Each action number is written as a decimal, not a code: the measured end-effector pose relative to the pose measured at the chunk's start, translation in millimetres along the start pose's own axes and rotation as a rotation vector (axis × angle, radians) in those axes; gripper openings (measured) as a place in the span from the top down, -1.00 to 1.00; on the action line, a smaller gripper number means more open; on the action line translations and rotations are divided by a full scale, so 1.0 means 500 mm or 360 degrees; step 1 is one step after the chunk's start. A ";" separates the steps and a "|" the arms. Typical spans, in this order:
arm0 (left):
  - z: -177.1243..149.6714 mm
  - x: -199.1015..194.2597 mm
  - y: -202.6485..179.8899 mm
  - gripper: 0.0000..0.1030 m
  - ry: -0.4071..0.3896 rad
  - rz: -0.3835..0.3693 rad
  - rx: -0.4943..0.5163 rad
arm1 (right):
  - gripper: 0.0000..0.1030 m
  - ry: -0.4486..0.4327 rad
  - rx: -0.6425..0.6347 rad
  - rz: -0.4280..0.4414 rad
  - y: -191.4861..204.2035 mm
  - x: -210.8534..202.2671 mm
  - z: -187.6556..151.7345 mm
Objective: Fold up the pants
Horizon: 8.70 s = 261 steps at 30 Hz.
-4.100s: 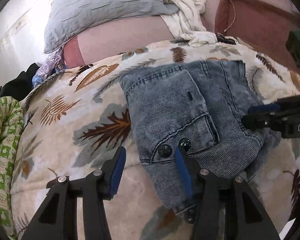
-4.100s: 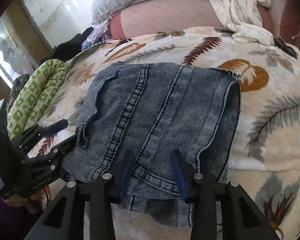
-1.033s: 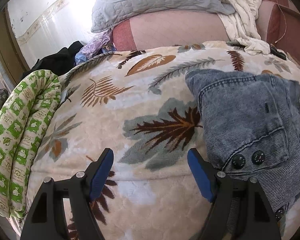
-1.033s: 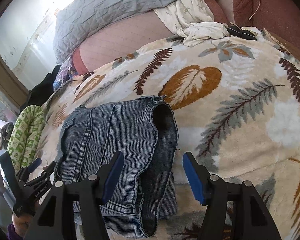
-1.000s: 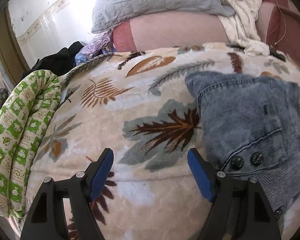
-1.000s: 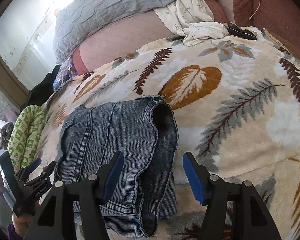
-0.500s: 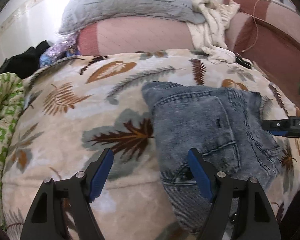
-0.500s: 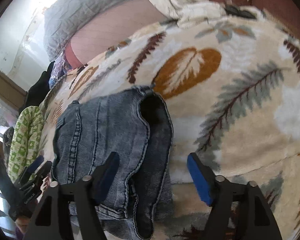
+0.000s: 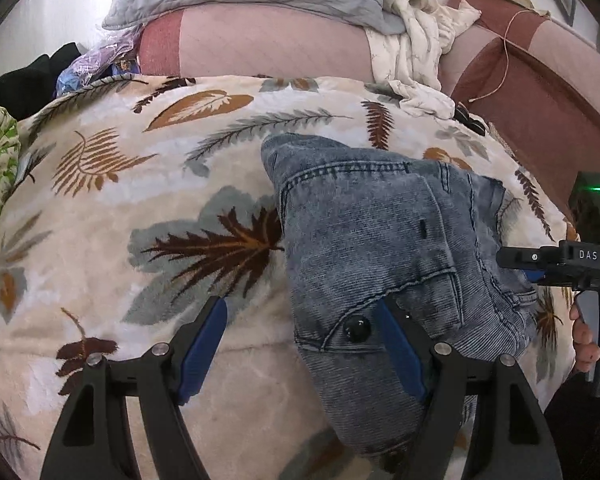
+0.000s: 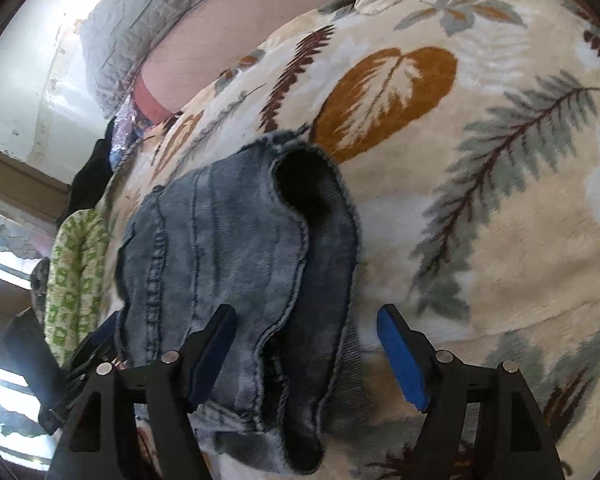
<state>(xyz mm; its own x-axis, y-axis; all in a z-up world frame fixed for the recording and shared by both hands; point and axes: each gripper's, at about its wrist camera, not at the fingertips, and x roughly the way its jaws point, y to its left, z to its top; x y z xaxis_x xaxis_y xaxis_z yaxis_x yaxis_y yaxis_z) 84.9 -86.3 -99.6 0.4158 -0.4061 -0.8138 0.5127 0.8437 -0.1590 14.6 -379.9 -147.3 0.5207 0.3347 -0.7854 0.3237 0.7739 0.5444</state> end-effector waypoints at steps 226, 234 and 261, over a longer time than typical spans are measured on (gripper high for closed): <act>-0.126 -0.277 0.072 -0.64 -0.0336 0.0958 -0.0248 | -0.67 -0.0776 -0.0922 -0.0251 0.361 -0.096 -0.249; -0.130 -0.274 0.071 -0.64 -0.0321 0.0945 -0.0258 | -0.67 -0.0768 -0.0924 -0.0249 0.360 -0.095 -0.250; -0.122 -0.249 0.095 -0.64 -0.0271 0.0881 -0.0301 | -0.67 -0.0743 -0.1065 -0.0241 0.404 -0.056 -0.239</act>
<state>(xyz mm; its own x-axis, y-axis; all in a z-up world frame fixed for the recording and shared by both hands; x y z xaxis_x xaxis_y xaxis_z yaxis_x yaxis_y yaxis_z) 11.5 26.0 -40.1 0.7049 0.0737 -0.7054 0.0499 0.9870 0.1530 -29.0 -169.0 -50.6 0.8314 0.0578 -0.5526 -0.0451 0.9983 0.0365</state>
